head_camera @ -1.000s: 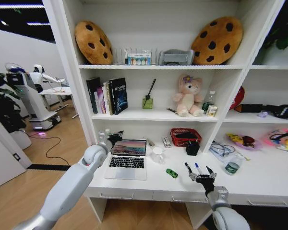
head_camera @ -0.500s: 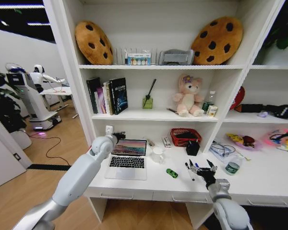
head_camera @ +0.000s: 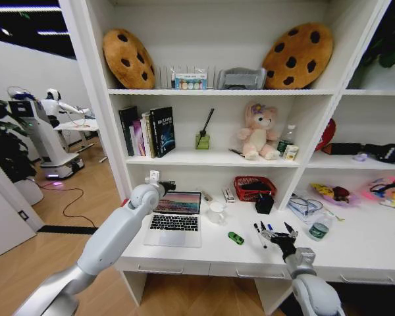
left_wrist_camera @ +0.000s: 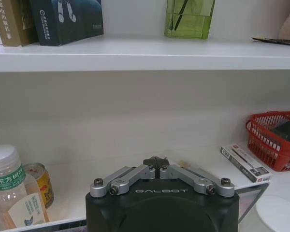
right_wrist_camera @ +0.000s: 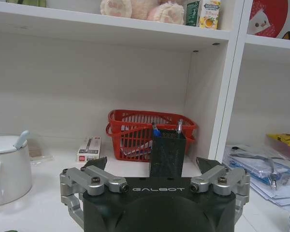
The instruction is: Organize the objects on the table.
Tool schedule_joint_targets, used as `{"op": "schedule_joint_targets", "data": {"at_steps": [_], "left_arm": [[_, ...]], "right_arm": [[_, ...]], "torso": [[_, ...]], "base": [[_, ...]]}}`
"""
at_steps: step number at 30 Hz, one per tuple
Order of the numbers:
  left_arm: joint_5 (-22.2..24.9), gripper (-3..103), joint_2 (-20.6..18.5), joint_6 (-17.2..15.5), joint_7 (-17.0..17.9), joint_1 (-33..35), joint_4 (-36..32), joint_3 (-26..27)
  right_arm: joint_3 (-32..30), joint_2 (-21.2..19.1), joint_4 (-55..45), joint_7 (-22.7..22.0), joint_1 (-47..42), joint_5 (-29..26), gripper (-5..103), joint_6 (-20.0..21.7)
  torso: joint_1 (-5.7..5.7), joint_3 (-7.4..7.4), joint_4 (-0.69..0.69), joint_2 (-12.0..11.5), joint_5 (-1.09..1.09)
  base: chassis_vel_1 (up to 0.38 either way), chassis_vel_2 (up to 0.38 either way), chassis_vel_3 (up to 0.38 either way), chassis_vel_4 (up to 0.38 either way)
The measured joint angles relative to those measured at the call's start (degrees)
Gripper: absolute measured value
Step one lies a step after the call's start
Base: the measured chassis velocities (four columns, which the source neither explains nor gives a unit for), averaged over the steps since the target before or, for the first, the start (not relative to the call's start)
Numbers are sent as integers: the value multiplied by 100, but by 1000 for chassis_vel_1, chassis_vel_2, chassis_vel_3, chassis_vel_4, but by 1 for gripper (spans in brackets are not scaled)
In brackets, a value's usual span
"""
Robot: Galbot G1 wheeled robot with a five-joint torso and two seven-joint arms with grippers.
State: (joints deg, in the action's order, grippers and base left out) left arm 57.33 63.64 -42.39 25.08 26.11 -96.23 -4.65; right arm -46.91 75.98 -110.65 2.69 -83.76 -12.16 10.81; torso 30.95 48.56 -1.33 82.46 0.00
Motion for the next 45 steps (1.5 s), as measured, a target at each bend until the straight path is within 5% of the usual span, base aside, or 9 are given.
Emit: {"op": "schedule_joint_targets", "data": {"at_steps": [11,24,36,45], "left_arm": [[28,0,-71,17,237,275,-169,-98],[410,0,-623,21,704,1011,-1587,158],[205,0,13,28,503,38,-395,89],[176,0,61,28,401,-4,0,-59]], "right_arm": [[-21,-40,139,-26,107,-62,100,-29],[174,23,116,-71,173,-8,100,-35],[109,11,-58,-181,96,-28,100,52],[23,50,-121,-195,-9,-31,100,52]], "torso": [[0,0,0,0,-1],[0,0,2,0,-1],[0,0,-2,0,0],[0,0,1,0,0]], "base": [[0,0,0,0],[0,0,0,0],[0,0,0,0],[0,0,0,0]]}}
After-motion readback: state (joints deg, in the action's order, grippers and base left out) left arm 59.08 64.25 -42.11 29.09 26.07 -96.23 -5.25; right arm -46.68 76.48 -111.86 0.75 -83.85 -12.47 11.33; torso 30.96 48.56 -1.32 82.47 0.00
